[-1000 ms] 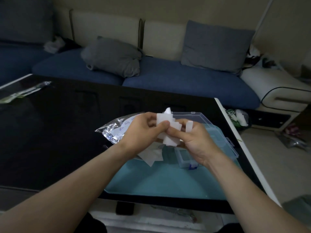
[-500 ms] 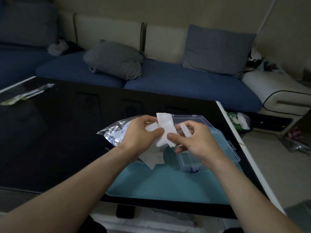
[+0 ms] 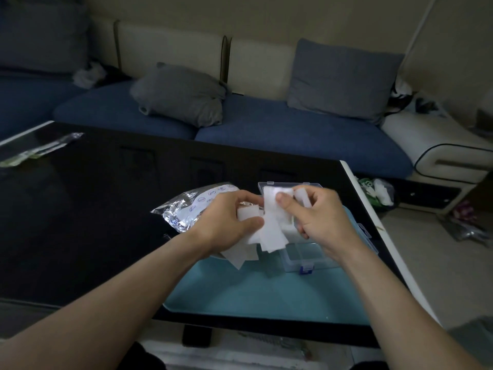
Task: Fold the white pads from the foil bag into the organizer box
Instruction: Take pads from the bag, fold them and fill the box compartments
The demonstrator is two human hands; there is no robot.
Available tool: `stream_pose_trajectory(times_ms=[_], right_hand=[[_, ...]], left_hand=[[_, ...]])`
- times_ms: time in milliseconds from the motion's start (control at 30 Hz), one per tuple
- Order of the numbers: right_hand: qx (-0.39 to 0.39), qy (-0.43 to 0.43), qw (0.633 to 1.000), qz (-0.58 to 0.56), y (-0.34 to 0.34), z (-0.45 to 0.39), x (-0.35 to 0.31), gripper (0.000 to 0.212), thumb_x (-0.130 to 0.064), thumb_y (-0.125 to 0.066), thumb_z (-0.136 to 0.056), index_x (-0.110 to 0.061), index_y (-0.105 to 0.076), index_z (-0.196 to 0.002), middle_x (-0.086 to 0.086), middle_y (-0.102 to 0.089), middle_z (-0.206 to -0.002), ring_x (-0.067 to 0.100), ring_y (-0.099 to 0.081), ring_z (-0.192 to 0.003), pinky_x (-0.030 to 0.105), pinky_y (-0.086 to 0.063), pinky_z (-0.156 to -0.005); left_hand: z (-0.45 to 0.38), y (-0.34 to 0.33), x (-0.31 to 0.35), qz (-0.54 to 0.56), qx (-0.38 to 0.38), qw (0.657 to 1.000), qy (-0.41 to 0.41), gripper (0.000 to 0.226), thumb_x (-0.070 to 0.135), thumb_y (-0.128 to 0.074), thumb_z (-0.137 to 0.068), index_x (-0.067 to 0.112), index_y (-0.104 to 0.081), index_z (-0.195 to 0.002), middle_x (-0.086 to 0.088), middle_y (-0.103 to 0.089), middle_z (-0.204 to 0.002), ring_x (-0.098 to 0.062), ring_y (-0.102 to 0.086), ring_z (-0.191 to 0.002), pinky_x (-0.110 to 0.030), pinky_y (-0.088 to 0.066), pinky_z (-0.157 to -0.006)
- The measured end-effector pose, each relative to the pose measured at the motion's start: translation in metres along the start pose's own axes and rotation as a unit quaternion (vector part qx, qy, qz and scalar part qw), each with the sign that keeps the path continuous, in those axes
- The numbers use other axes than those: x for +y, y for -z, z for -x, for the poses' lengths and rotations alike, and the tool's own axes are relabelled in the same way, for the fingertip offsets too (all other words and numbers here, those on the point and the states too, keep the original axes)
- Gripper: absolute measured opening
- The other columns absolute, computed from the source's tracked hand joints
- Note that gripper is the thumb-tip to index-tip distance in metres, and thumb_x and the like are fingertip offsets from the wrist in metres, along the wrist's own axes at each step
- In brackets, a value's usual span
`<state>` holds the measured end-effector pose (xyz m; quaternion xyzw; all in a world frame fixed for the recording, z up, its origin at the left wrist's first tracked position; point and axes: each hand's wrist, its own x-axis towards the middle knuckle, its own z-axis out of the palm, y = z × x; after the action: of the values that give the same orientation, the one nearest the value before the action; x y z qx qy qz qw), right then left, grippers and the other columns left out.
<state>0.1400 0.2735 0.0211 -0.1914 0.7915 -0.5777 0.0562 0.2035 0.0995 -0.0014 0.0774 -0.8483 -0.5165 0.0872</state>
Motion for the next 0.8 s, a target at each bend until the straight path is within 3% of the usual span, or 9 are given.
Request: stream_pose_trajectory(times_ms=[100,200,300,400,467,600,667,733,800], right_hand=[[0.071,0.029,0.996,-0.055,0.010,-0.004,-0.004,0.019,-0.023,-0.069,-0.094,-0.010,-0.068,-0.080,-0.013,-0.055,-0.047,0.001,-0.047,-0.040,0.016,-0.037,-0.041],[-0.018,0.025,0.994,-0.102,0.016,-0.002,-0.005,0.014,-0.019,-0.073,-0.088,-0.014,-0.069,-0.076,-0.010,-0.056,-0.048,0.002,-0.047,-0.040,0.016,-0.035,-0.039],[-0.103,0.010,0.994,0.032,0.008,-0.001,0.002,0.012,-0.022,-0.082,-0.080,-0.016,-0.071,-0.080,-0.007,-0.065,-0.057,0.002,-0.058,-0.046,0.018,-0.043,-0.043],[-0.070,0.006,0.989,0.130,-0.001,-0.006,0.011,0.031,-0.038,-0.085,-0.074,-0.018,-0.069,-0.091,-0.006,-0.070,-0.076,0.006,-0.066,-0.062,0.025,-0.053,-0.054],[-0.061,0.007,0.990,0.129,-0.002,-0.010,0.013,0.030,-0.042,-0.083,-0.076,-0.019,-0.068,-0.089,-0.009,-0.069,-0.076,0.003,-0.063,-0.062,0.026,-0.050,-0.056],[-0.058,0.007,0.995,0.076,0.002,-0.011,0.015,0.021,-0.031,-0.081,-0.082,-0.015,-0.068,-0.078,-0.012,-0.064,-0.059,0.000,-0.054,-0.047,0.022,-0.041,-0.048],[-0.066,0.000,0.998,0.017,0.005,-0.009,0.013,0.028,-0.030,-0.081,-0.079,-0.005,-0.069,-0.085,-0.009,-0.063,-0.057,0.001,-0.050,-0.043,0.017,-0.037,-0.042],[-0.077,-0.014,0.994,-0.077,0.005,-0.008,0.011,0.047,-0.034,-0.080,-0.071,0.007,-0.066,-0.088,-0.004,-0.056,-0.054,0.006,-0.042,-0.039,0.017,-0.031,-0.038],[-0.075,-0.015,0.991,-0.110,0.000,-0.006,0.011,0.052,-0.038,-0.081,-0.067,0.008,-0.061,-0.079,0.001,-0.048,-0.053,0.010,-0.035,-0.038,0.019,-0.027,-0.037]], left_hand=[[-0.001,0.000,-0.003,0.005,0.018,1.000,0.012,0.029,0.019,-0.075,-0.083,0.031,-0.070,-0.109,0.006,-0.072,-0.094,-0.011,-0.069,-0.080,-0.033,-0.060,-0.072],[-0.003,0.001,-0.005,0.018,0.033,0.999,0.012,0.026,0.020,-0.076,-0.082,0.031,-0.071,-0.104,0.005,-0.072,-0.095,-0.011,-0.068,-0.077,-0.032,-0.059,-0.073],[-0.003,-0.002,-0.003,0.025,0.039,0.999,-0.002,0.023,0.023,-0.077,-0.082,0.030,-0.071,-0.104,0.008,-0.072,-0.095,-0.010,-0.069,-0.080,-0.027,-0.058,-0.072],[-0.003,-0.003,0.000,0.070,0.048,0.996,-0.002,0.020,0.020,-0.075,-0.086,0.027,-0.072,-0.105,0.004,-0.074,-0.096,-0.013,-0.071,-0.084,-0.030,-0.060,-0.075],[-0.001,-0.003,0.004,0.138,0.045,0.989,0.027,0.019,0.015,-0.068,-0.092,0.020,-0.070,-0.110,-0.002,-0.074,-0.094,-0.015,-0.071,-0.079,-0.032,-0.061,-0.071],[-0.001,-0.005,0.011,0.337,-0.002,0.936,0.103,0.022,0.011,-0.048,-0.102,0.004,-0.067,-0.113,-0.014,-0.073,-0.098,-0.020,-0.071,-0.083,-0.031,-0.061,-0.072],[-0.003,-0.006,0.007,0.323,0.010,0.940,0.109,0.022,0.012,-0.048,-0.103,0.007,-0.068,-0.109,-0.015,-0.073,-0.100,-0.020,-0.070,-0.083,-0.031,-0.060,-0.070],[-0.005,-0.006,0.002,0.232,0.035,0.968,0.093,0.020,0.015,-0.052,-0.101,0.016,-0.071,-0.101,-0.011,-0.074,-0.098,-0.016,-0.068,-0.079,-0.031,-0.057,-0.068],[-0.003,-0.007,0.004,0.181,0.040,0.980,0.077,0.019,0.017,-0.054,-0.100,0.019,-0.072,-0.098,-0.007,-0.075,-0.094,-0.014,-0.068,-0.076,-0.031,-0.056,-0.069]])
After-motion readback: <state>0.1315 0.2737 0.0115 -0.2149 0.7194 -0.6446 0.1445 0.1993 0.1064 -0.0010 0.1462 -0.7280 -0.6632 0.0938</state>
